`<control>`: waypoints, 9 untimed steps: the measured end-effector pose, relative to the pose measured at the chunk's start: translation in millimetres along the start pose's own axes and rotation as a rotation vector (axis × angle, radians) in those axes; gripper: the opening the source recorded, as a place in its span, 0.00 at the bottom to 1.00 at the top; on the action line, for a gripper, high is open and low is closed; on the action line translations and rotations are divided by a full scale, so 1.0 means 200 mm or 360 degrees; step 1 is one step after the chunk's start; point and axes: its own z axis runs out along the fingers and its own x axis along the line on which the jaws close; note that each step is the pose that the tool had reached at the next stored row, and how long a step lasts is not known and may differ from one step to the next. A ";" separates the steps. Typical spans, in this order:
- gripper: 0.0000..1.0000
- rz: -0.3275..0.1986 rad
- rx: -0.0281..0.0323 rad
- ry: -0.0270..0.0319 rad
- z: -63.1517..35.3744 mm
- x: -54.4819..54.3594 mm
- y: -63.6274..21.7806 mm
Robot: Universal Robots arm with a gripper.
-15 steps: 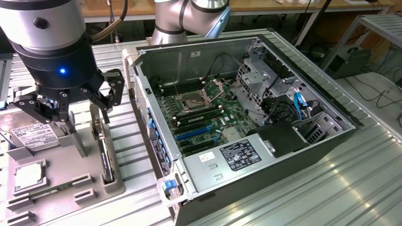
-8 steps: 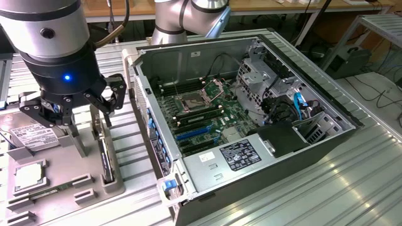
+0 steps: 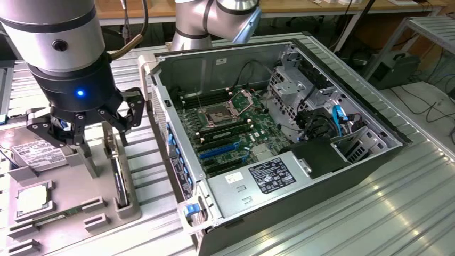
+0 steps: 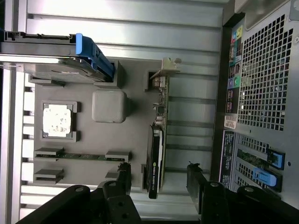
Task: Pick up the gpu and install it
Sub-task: 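Pick up the gpu and move the gpu toward the slot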
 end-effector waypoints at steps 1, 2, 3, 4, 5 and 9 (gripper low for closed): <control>0.60 0.0000 -0.00001 0.00007 0.004 0.00 0.000; 0.60 0.0000 -0.00002 0.00016 0.008 0.00 0.000; 0.60 0.0000 -0.00002 0.00024 0.013 0.00 0.000; 0.60 0.0000 -0.00003 0.00035 0.019 0.00 -0.001; 0.60 0.0000 -0.00002 0.00043 0.026 0.00 -0.001; 0.60 0.0000 -0.00006 0.00076 0.062 0.00 -0.003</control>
